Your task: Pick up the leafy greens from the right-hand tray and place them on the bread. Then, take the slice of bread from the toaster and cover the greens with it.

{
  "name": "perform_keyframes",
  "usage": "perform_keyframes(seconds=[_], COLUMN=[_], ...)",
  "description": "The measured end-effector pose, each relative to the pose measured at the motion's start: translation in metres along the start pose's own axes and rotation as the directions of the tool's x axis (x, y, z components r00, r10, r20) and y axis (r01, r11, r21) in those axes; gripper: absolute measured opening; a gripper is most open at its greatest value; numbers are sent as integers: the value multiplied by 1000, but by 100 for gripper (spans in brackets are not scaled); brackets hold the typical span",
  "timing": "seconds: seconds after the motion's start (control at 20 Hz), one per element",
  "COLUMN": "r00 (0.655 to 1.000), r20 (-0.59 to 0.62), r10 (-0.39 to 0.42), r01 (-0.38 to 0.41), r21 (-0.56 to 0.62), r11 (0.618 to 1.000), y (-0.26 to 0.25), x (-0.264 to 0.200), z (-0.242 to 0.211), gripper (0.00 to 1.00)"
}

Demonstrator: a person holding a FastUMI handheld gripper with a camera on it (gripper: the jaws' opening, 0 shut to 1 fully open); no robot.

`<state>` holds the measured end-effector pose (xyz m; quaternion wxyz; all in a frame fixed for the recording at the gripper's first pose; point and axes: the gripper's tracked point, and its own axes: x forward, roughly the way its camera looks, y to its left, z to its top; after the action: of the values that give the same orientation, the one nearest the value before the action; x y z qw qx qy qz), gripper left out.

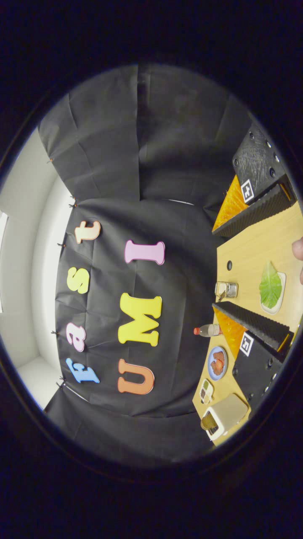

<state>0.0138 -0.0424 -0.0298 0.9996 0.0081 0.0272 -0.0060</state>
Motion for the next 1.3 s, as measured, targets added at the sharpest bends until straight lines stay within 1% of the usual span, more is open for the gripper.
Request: perform_keyframes(seconds=[0.15, 0.3, 0.4, 0.6, 0.85, 1.05, 1.3], r00=[1000, 1000, 999, 994, 979, 958, 930], r20=[-5, -14, -37, -98, -185, -261, -333], r10=[-16, -2, 8, 39, 90, 122, 158], r01=[16, 2, -7, -34, -62, -72, -88], r21=[-4, 6, 18, 60, 150, 193, 216], r11=[1000, 1000, 1000, 998, 987, 978, 972], y=[-21, -35, -43, -50, -54, -51, -44], x=[2, 4, 8, 24, 58, 92, 121], z=[-9, -20, -38, -83, -144, -198, -247], gripper=[95, 95, 95, 95, 95, 96, 96])
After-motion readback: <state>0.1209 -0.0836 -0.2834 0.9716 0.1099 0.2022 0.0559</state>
